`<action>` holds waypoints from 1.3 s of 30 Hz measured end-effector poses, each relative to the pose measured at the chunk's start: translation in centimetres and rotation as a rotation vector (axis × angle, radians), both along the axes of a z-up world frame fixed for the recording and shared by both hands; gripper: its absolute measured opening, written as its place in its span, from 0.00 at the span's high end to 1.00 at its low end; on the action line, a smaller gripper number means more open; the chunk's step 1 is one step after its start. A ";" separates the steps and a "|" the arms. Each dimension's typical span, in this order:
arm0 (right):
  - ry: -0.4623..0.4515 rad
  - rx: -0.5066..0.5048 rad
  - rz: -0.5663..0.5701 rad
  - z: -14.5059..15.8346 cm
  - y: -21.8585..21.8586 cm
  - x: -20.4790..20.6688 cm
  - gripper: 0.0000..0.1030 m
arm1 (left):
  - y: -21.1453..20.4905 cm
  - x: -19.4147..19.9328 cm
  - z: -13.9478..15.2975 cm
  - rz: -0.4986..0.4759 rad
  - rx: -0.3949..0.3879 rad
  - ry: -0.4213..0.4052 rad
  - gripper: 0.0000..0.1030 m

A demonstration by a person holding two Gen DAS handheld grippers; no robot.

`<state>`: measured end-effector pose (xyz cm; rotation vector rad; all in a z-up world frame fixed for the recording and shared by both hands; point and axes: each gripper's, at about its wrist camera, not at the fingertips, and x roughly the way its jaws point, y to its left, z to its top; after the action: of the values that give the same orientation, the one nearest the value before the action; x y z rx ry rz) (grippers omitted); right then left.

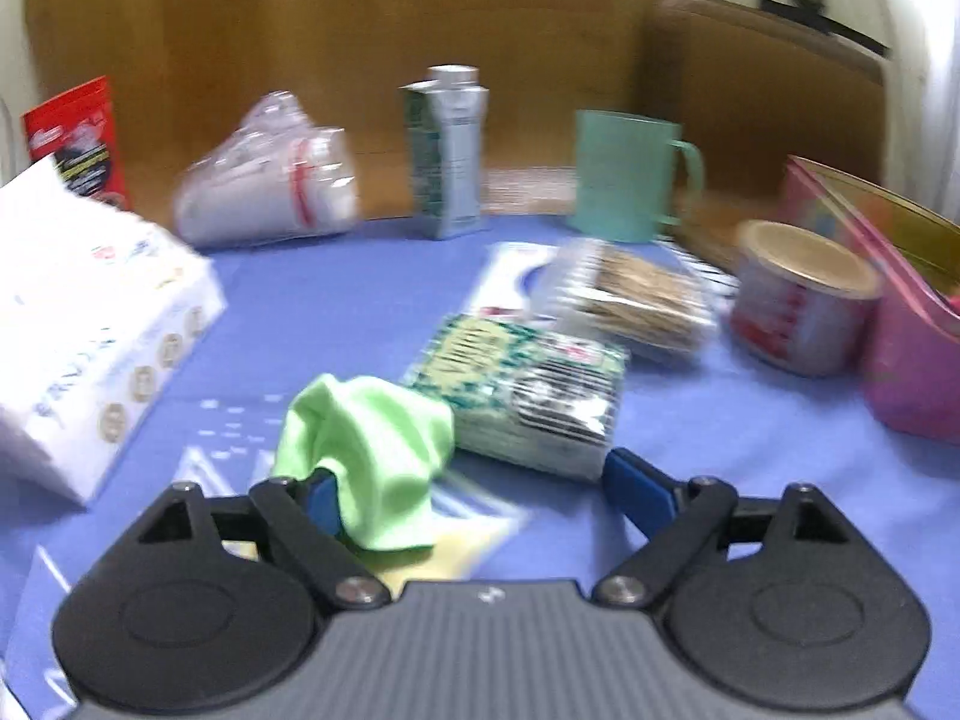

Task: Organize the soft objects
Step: 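Grasp the green cloth with the left tool, then set the green cloth down beside the tissue pack and open the left tool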

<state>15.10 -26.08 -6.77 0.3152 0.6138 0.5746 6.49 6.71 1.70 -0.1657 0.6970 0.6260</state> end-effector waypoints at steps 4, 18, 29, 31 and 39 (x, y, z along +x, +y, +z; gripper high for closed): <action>-0.040 -0.016 0.025 0.4 0.7 -0.6 0.27 | -1.5 -1.5 0.8 -0.040 -0.093 -0.044 0.15; -0.031 -0.042 -0.002 0.1 1.6 -2.5 0.15 | -14.4 1.5 -2.2 -0.303 -0.005 0.045 0.00; -0.043 -0.010 -0.062 -0.6 1.6 -3.9 0.00 | -14.5 1.0 -2.2 -0.295 0.008 0.060 0.00; -0.051 0.000 -0.076 -0.8 1.5 -4.0 0.00 | -14.6 1.0 -2.2 -0.293 0.009 0.060 0.00; -0.088 -0.006 -0.116 -1.1 2.0 -4.7 0.00 | -14.8 0.5 -2.2 -0.295 0.006 0.060 0.00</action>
<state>10.44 -24.12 -7.90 0.3158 0.5092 0.4726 7.03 -8.08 -0.51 -0.0369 0.7600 0.3514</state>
